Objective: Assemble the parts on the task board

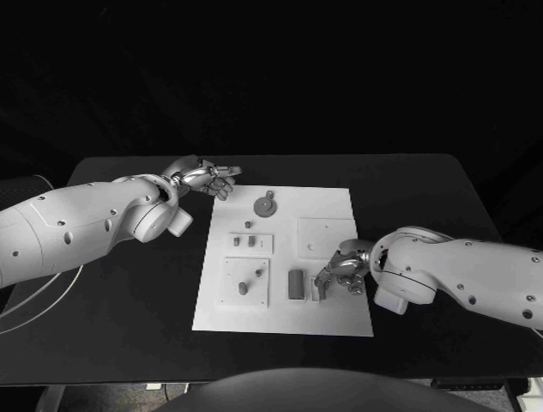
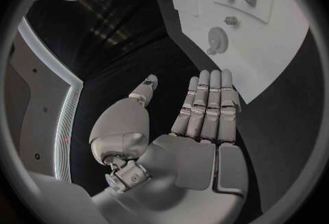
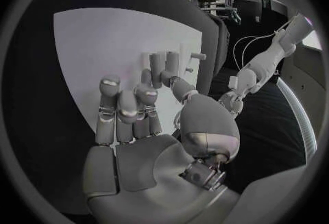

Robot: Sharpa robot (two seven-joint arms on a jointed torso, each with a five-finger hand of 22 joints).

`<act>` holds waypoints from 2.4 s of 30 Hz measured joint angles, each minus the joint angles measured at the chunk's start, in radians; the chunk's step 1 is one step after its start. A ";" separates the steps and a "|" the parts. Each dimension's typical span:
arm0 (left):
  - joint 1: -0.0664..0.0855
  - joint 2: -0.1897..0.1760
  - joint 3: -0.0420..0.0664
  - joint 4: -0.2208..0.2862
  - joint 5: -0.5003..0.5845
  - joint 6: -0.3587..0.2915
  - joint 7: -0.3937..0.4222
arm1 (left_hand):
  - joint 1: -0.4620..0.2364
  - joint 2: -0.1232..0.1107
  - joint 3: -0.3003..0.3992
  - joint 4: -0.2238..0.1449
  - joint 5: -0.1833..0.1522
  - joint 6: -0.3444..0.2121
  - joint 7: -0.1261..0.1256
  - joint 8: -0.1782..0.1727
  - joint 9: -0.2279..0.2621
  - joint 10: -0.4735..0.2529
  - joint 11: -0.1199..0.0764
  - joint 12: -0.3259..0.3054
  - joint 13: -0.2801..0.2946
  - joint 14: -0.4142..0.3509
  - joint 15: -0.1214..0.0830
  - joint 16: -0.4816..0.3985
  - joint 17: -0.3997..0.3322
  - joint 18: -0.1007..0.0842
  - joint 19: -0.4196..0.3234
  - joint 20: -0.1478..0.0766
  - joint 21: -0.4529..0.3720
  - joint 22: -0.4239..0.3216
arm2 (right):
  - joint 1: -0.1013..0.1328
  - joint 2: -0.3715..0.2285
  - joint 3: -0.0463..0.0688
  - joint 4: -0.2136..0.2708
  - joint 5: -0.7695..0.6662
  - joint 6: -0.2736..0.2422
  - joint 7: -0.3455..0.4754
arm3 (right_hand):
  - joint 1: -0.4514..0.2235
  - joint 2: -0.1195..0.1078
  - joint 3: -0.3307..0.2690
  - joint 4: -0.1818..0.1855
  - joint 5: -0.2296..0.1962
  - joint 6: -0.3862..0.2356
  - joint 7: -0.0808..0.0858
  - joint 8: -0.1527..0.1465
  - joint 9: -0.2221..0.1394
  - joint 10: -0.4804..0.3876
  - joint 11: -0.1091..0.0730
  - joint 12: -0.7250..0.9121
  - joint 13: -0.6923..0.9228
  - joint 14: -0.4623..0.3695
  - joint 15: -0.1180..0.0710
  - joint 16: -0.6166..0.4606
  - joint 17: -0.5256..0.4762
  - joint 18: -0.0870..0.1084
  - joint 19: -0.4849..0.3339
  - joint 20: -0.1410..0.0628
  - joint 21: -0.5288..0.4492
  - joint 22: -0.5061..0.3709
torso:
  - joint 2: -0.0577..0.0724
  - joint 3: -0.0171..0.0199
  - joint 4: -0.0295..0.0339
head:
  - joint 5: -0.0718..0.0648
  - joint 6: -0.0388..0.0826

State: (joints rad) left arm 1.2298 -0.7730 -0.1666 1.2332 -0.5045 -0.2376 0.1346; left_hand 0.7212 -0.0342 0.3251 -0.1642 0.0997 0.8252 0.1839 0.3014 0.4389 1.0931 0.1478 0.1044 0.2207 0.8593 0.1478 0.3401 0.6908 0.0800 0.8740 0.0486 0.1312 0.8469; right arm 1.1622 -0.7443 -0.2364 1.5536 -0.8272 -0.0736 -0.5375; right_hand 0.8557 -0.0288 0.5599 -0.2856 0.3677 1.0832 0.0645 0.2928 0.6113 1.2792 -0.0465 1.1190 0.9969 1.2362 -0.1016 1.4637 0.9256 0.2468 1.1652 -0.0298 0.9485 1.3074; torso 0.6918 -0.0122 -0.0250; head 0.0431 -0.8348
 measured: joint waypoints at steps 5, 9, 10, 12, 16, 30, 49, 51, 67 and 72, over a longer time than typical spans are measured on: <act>0.000 0.000 0.000 0.000 -0.001 0.000 -0.001 | 0.000 0.000 0.000 0.000 0.000 0.000 0.000 0.000 0.000 0.000 0.000 0.000 0.001 0.000 0.000 0.000 0.000 0.001 0.000 0.000 0.000 0.001 | 0.000 0.014 0.000 -0.007 0.000 0.001 0.000 | 0.000 0.000 0.000 0.000 0.000 0.000 0.000 0.000 -0.001 0.000 0.000 0.000 0.000 0.000 0.000 0.000 -0.001 0.000 0.001 0.001 0.000 0.000 | 0.000 0.0000 -0.0006 | 0.000 0.000; 0.000 0.000 0.000 0.000 -0.001 0.001 -0.001 | 0.000 0.000 0.000 0.000 0.000 0.000 0.000 0.000 0.000 0.000 0.000 0.000 0.001 0.000 0.000 0.000 0.000 0.000 0.000 0.000 0.000 0.001 | 0.000 0.025 0.000 -0.015 0.000 0.003 0.001 | 0.000 0.000 0.000 0.000 -0.005 0.000 0.000 0.000 -0.002 0.000 0.000 0.000 0.000 0.000 0.000 0.000 -0.001 0.000 0.001 0.001 0.000 0.000 | 0.000 0.0003 -0.0003 | 0.000 0.000; 0.000 0.000 0.000 0.000 -0.001 0.001 -0.001 | 0.000 0.000 0.000 0.000 0.000 0.000 0.000 0.000 0.000 0.000 0.000 0.000 0.001 0.000 0.000 0.000 0.001 0.000 0.000 0.000 0.000 0.001 | 0.000 0.027 0.000 -0.017 -0.001 0.003 0.001 | 0.000 0.000 0.000 0.000 -0.005 0.000 0.000 0.000 -0.002 0.000 0.000 0.000 0.000 0.000 0.000 0.000 -0.001 0.000 0.001 0.002 0.000 0.000 | 0.000 0.0003 0.0000 | 0.000 0.000; 0.000 0.000 0.000 0.000 -0.001 0.001 -0.001 | 0.000 0.000 0.000 0.000 0.000 0.000 0.000 0.000 0.000 0.000 0.000 0.000 0.001 0.000 0.000 0.000 0.001 0.000 0.000 0.000 0.000 0.001 | 0.000 0.029 0.000 -0.020 -0.002 0.004 0.001 | 0.000 0.000 0.000 0.000 -0.005 0.000 0.000 0.000 -0.002 0.000 0.000 0.000 0.000 0.000 0.000 0.000 -0.003 0.000 0.001 0.002 0.000 0.000 | 0.000 0.0004 0.0001 | 0.000 -0.001; 0.000 0.000 0.000 0.000 -0.001 0.001 -0.001 | 0.000 0.000 0.000 0.000 0.000 0.000 0.000 0.000 0.000 0.000 0.000 0.000 0.001 0.000 0.000 0.000 0.001 -0.001 0.000 0.000 0.000 0.001 | 0.000 0.031 0.000 -0.026 -0.003 0.007 0.001 | 0.000 0.000 0.000 0.000 -0.005 0.000 0.000 -0.001 -0.002 0.000 0.000 0.000 0.000 0.000 0.000 0.000 -0.004 0.000 0.001 0.002 0.000 0.000 | 0.000 0.0003 0.0001 | 0.001 -0.003; 0.000 0.000 0.000 0.000 -0.002 0.002 -0.002 | 0.000 0.000 0.003 -0.003 0.000 0.000 0.000 0.000 0.000 0.000 0.000 0.000 0.001 0.000 0.000 0.000 0.001 -0.003 0.000 0.000 0.000 0.001 | 0.000 0.039 -0.001 -0.039 -0.008 0.037 -0.001 | -0.005 -0.006 0.000 0.000 -0.019 0.001 -0.001 -0.001 -0.002 0.000 0.000 0.000 0.000 0.000 0.000 0.000 -0.006 0.000 0.001 0.002 0.000 0.000 | 0.000 -0.0001 0.0000 | 0.003 -0.006; 0.000 0.000 0.000 0.000 -0.002 0.003 -0.003 | 0.000 0.000 0.003 -0.003 0.000 0.000 0.000 0.000 0.000 0.000 0.000 0.000 0.001 0.000 0.000 0.000 0.002 -0.010 0.000 0.000 0.000 0.001 | -0.007 0.055 -0.003 -0.060 -0.022 0.048 -0.007 | -0.010 -0.010 0.000 0.000 -0.023 0.002 -0.002 0.000 -0.001 0.000 0.000 0.000 0.000 0.000 0.000 0.000 -0.009 0.000 -0.001 0.003 0.000 0.000 | 0.000 0.0004 -0.0003 | 0.004 -0.007; 0.000 0.000 0.000 0.000 -0.002 0.003 -0.004 | 0.000 0.000 0.003 -0.003 0.000 0.000 0.000 0.000 0.000 0.000 0.000 0.000 0.001 0.000 0.000 0.000 0.002 -0.011 0.000 0.000 0.000 0.001 | -0.007 0.056 -0.003 -0.061 -0.023 0.048 -0.007 | -0.014 -0.010 0.000 0.000 -0.023 0.002 -0.002 0.000 0.000 0.000 0.000 0.000 0.000 0.000 0.000 0.000 -0.009 0.000 -0.002 0.002 0.000 0.000 | 0.000 0.0004 -0.0004 | 0.004 -0.007; 0.000 0.001 0.000 0.000 -0.004 0.005 -0.007 | 0.000 0.000 0.003 -0.003 0.000 0.000 0.000 0.000 0.000 0.000 0.000 0.000 0.002 0.000 0.000 0.000 0.001 0.000 0.000 0.000 0.000 0.002 | -0.009 0.059 -0.003 -0.059 -0.032 0.044 -0.002 | -0.017 -0.009 0.000 0.000 -0.024 0.003 -0.003 0.000 -0.002 0.000 0.000 0.000 0.000 -0.003 -0.002 0.000 -0.011 0.000 0.000 0.000 0.000 0.000 | 0.000 0.0003 0.0001 | 0.005 -0.008; 0.000 0.001 0.000 0.000 -0.004 0.006 -0.009 | 0.000 0.000 0.003 -0.003 0.000 0.000 0.000 0.000 0.000 0.000 0.000 0.000 0.002 0.000 0.000 0.000 0.001 -0.001 0.000 0.000 0.000 0.002 | -0.010 0.058 -0.003 -0.058 -0.036 0.041 0.000 | -0.017 -0.009 0.000 0.000 -0.024 0.003 -0.003 0.000 -0.001 0.000 0.000 0.000 0.000 -0.004 -0.003 0.000 -0.011 0.000 0.000 0.000 0.000 0.000 | 0.000 0.0002 0.0001 | 0.005 -0.007</act>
State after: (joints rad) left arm 1.2298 -0.7724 -0.1667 1.2330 -0.5089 -0.2315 0.1260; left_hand 0.7212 -0.0342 0.3277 -0.1669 0.0997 0.8252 0.1839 0.3014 0.4389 1.0931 0.1478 0.1044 0.2228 0.8593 0.1478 0.3401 0.6923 0.0792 0.8740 0.0486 0.1312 0.8490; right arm 1.1523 -0.6859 -0.2390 1.4958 -0.8634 -0.0322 -0.5371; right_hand 0.8382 -0.0381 0.5598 -0.2857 0.3437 1.0861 0.0610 0.2931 0.6098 1.2790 -0.0462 1.1190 0.9972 1.2321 -0.1047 1.4636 0.9143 0.2468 1.1649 -0.0302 0.9484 1.3073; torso 0.6919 -0.0120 -0.0249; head 0.0480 -0.8418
